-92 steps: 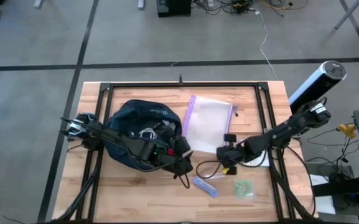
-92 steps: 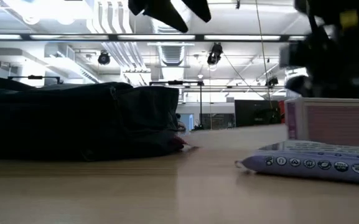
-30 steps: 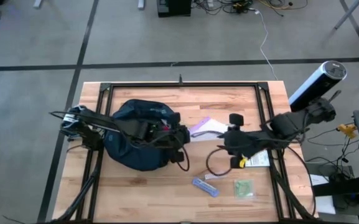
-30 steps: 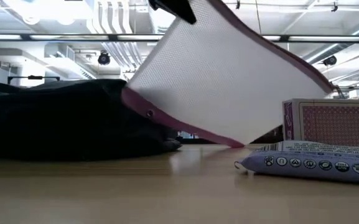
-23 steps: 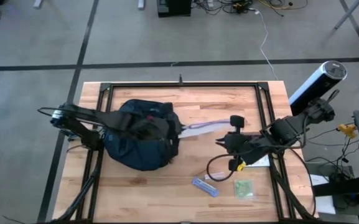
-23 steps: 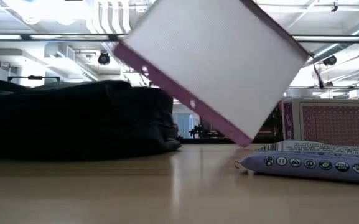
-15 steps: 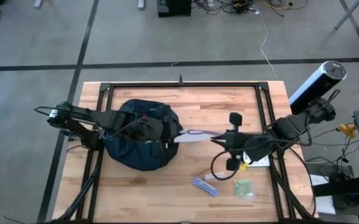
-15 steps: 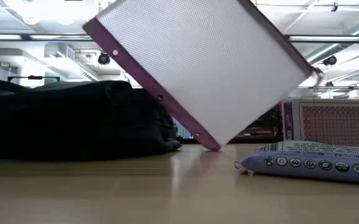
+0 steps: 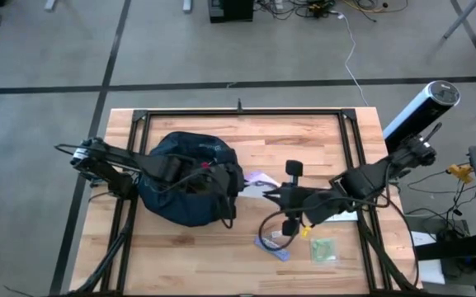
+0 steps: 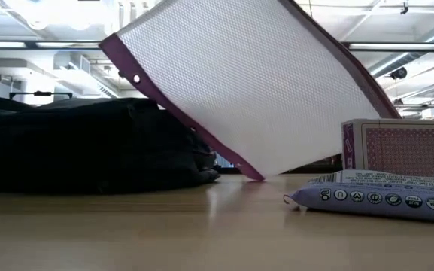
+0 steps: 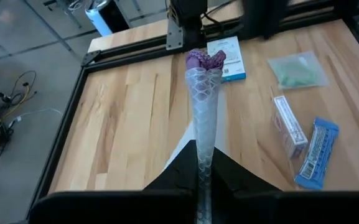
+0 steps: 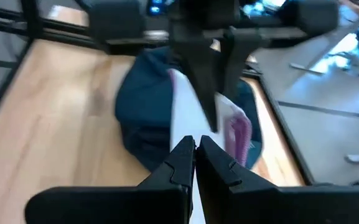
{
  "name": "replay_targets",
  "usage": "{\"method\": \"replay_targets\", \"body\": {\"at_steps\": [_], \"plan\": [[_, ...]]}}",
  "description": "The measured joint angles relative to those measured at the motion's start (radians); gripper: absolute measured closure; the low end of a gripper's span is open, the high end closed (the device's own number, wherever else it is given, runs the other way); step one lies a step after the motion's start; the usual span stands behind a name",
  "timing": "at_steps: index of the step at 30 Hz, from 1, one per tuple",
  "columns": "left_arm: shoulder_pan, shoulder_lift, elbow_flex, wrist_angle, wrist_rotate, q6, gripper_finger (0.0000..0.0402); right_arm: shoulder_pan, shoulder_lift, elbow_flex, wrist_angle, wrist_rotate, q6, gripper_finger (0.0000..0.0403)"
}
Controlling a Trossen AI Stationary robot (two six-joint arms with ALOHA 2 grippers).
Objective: Unpack backpack
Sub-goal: Prepare the transparent zip bag
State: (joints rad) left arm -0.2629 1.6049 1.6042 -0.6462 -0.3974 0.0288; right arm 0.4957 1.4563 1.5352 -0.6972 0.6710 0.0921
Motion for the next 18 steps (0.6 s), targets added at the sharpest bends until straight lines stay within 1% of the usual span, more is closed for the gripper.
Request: {"method": "replay_targets", "body": {"at_steps": [3,9,13,14,18], "plan": [[0.0,-0.003,0.0,0.002,0.02,-0.004,0.0401,-0.009,0.003,0.0,0.002,0.011,0.012,0.0403],[-0.002,-0.003,0.0,0.001,0.023,-0.004,0.0401,-0.033,0.033,0.0,0.008,0.03,0.015,0.0403],[-0.004,-0.003,0.0,-0.013,0.023,-0.004,0.0401,-0.036,0.049,-0.001,0.004,0.109,0.014,0.0403],[-0.004,-0.003,0.0,-0.015,0.022,-0.006,0.0401,-0.035,0.043,-0.001,0.004,0.115,0.014,0.0403],[-0.005,-0.003,0.0,-0.027,0.023,-0.008,0.0401,-0.038,0.026,-0.001,0.008,0.099,0.036,0.0403]]}}
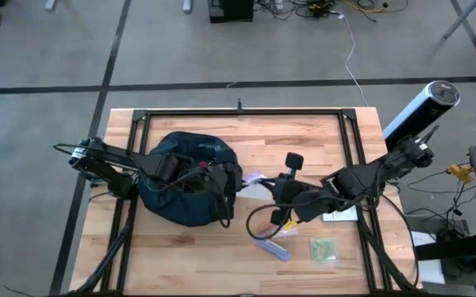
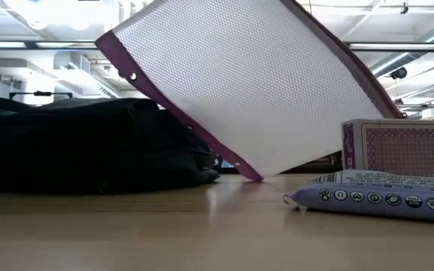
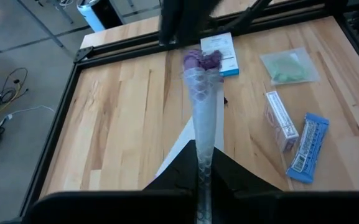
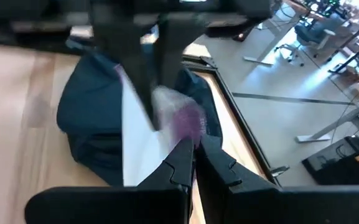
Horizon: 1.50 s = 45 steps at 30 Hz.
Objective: Unpack backpack
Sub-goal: Prepare the transparent zip bag
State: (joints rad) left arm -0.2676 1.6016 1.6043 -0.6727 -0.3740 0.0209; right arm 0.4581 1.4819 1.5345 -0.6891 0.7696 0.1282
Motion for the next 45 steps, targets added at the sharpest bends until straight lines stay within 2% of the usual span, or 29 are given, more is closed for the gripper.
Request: {"method": "replay_targets", "body": {"at_steps": [4,13,28,32,35,41,45], "plan": [[0.0,0.0,0.0,0.0,0.0,0.015,0.0401,-0.007,0.023,0.0,0.0,-0.066,0.011,0.0403],[0.004,-0.005,0.0,-0.002,0.0,0.027,0.0401,-0.004,0.026,-0.001,0.003,-0.044,0.032,0.0403],[0.004,-0.021,0.0,-0.005,0.001,0.027,0.0401,-0.014,0.045,-0.007,-0.023,-0.073,0.085,0.0403],[0.003,-0.051,0.0,-0.004,0.061,0.03,0.0401,-0.025,0.055,-0.008,-0.068,-0.072,0.115,0.0403],[0.001,-0.092,0.0,-0.002,0.07,0.034,0.0402,-0.032,0.056,-0.008,-0.1,-0.076,0.137,0.0403],[0.003,-0.181,0.0,0.008,0.07,0.049,0.0402,-0.041,0.058,-0.008,-0.057,-0.231,0.155,0.0403],[0.004,-0.18,-0.007,0.015,0.07,0.048,0.0402,-0.04,0.09,-0.008,-0.017,-0.342,0.136,0.0403]]}}
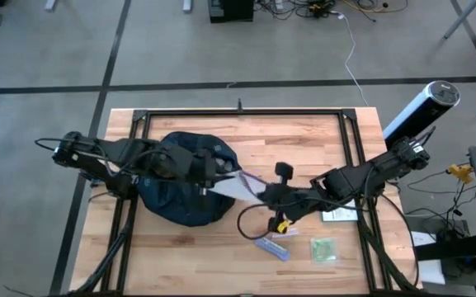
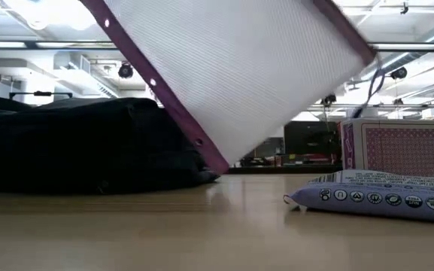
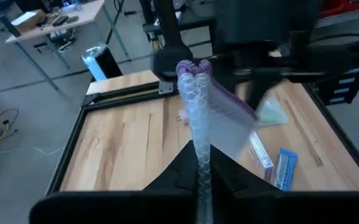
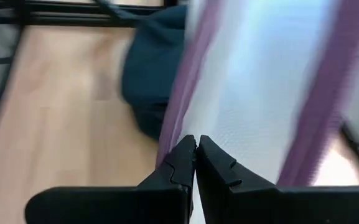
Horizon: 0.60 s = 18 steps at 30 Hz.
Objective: Unpack backpack
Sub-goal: Prepare the transparent zip bag
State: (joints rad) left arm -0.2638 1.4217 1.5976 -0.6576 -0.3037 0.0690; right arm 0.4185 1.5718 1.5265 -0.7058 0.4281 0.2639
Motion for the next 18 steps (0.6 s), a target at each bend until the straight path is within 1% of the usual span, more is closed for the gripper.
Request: {"method": "replay_targets", "body": {"at_steps": [3,7,11,13,15,16,18], "plan": [[0.0,0.031,-0.001,-0.019,0.012,-0.013,0.0402,-0.001,0.041,-0.003,-0.003,-0.018,-0.005,0.0403],[0.0,0.08,-0.002,-0.06,0.092,-0.046,0.0402,-0.014,0.098,-0.005,-0.006,0.011,-0.013,0.0403],[0.0,0.098,-0.003,-0.115,0.118,-0.083,0.0402,-0.018,0.117,-0.006,-0.029,0.153,-0.018,0.0403],[-0.001,0.093,-0.003,-0.123,0.131,-0.091,0.0402,-0.018,0.101,-0.006,-0.017,0.198,-0.036,0.0403],[-0.001,0.084,-0.003,-0.123,0.136,-0.091,0.0402,-0.024,0.076,-0.006,0.005,0.195,-0.063,0.0403],[-0.001,0.078,-0.003,-0.123,0.138,-0.083,0.0402,-0.029,0.067,-0.006,0.031,0.169,-0.079,0.0403],[-0.001,0.063,-0.003,-0.12,0.138,-0.066,0.0402,-0.041,0.053,-0.005,0.097,0.07,-0.115,0.0403]]}}
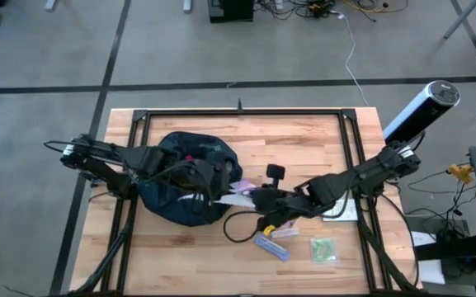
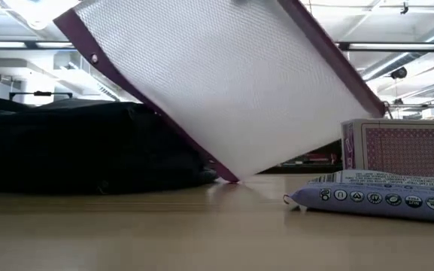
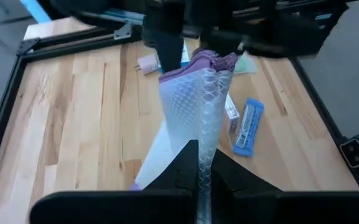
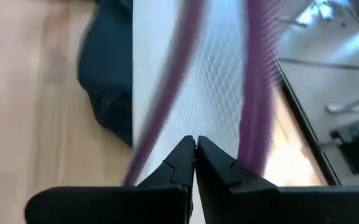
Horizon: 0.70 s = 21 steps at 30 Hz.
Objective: Unpack backpack
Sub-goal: Prepare the transparent zip bag
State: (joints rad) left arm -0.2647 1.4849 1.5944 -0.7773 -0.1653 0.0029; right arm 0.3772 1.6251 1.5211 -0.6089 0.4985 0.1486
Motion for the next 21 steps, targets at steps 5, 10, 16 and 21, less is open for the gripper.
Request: {"method": "replay_targets", "body": {"at_steps": [5,10,16,21], "plan": [[0.016,-0.048,0.0,0.016,0.003,0.041,0.0402,-0.046,0.018,-0.018,0.132,-0.317,-0.024,0.0403],[0.019,-0.104,0.0,-0.001,0.0,0.044,0.0402,-0.092,0.034,-0.084,0.136,-0.338,0.014,0.0403],[0.019,-0.134,-0.02,-0.056,0.0,-0.013,0.0402,-0.123,0.03,-0.149,0.15,-0.19,0.031,0.0403],[0.028,-0.13,-0.126,0.006,0.014,-0.015,0.0402,-0.168,0.028,-0.163,0.175,-0.184,-0.007,0.0403]]}}
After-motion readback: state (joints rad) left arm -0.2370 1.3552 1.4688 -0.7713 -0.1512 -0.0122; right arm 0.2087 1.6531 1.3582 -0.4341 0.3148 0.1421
